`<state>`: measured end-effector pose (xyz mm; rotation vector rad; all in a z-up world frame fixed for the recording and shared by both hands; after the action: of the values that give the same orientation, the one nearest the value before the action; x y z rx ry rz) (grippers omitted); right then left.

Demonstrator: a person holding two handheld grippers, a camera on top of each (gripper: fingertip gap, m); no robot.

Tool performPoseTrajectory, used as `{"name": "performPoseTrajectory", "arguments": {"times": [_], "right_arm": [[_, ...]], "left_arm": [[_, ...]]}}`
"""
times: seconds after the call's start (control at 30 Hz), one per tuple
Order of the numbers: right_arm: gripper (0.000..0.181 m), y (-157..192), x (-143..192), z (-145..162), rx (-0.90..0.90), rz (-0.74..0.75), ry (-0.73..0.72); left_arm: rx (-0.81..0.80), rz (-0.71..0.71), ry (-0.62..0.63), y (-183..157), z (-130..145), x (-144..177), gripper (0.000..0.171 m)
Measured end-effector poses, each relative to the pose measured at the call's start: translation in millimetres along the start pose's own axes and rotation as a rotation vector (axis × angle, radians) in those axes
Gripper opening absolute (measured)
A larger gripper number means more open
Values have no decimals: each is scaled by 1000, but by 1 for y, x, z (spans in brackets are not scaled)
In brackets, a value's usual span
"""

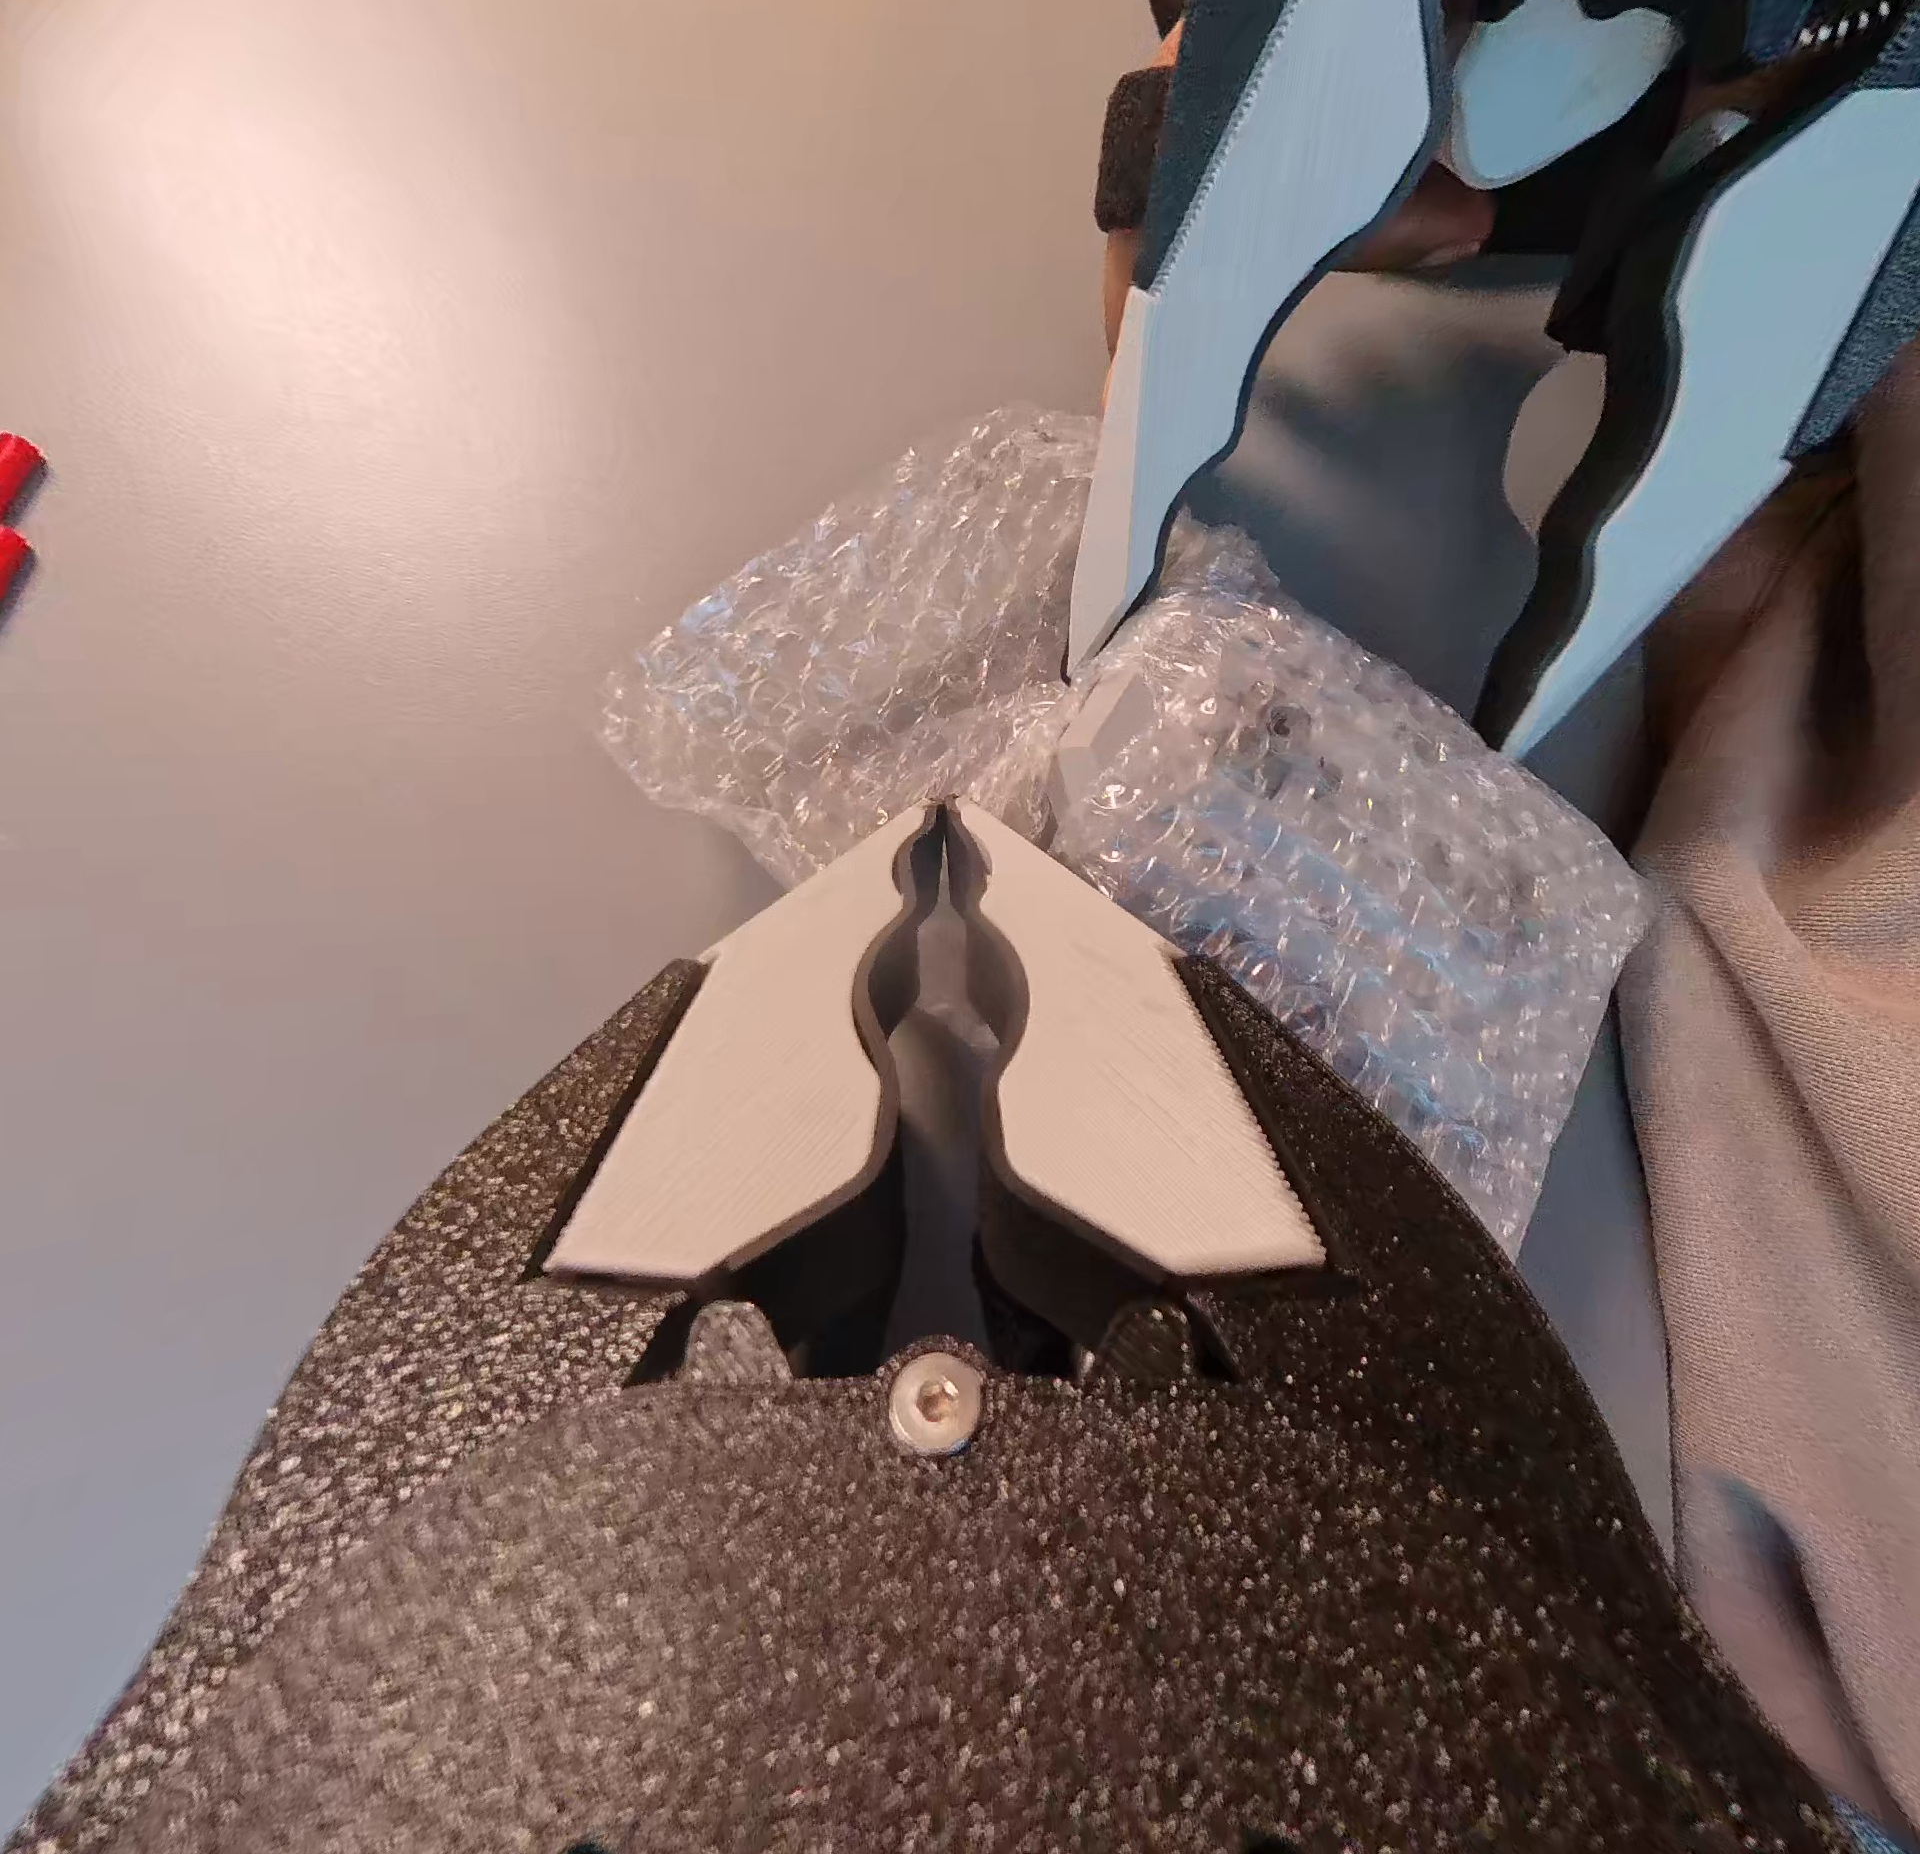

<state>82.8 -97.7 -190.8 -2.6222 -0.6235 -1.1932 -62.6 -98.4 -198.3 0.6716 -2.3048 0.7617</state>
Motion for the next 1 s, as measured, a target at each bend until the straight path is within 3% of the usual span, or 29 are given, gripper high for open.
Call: {"name": "performPoseTrajectory", "arguments": {"times": [0.27,0.4,0.47,0.57,0.63,0.77,0.87,0.93,1.0], "right_arm": [[66,-12,4,2,57,-173,82],[63,-20,5,3,89,-250,76],[62,-22,4,2,109,-264,77],[62,-22,3,1,128,-249,82],[63,-21,3,2,127,-234,72],[61,-18,15,5,116,-218,40],[59,-25,49,-6,14,-200,-138],[51,-40,62,-7,-65,-91,-182],[50,-57,58,5,-137,26,-123]], "left_arm": [[1,72,48,-5,6,11,2],[69,114,-128,-1,-8,34,2],[64,113,-151,-2,-12,27,0],[-13,74,2,-11,-2,-2,0],[-94,-10,32,-13,-2,-8,0],[-109,-32,73,-14,-3,-10,0],[-135,-61,78,-16,-2,-11,0],[-139,-67,77,-17,-2,-11,0],[-134,-64,78,-17,-2,-11,0]]}}
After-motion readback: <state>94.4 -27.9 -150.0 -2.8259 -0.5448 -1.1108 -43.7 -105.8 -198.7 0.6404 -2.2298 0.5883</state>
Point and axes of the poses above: each gripper's, where its closed fingertips meet, x back along the fingers, z out of its underside, y = z × x across the jaws, the point moved 8 cm from there along x, back along the fingers, and after that the axes turned 12 degrees about x, right-handed, at the moved point
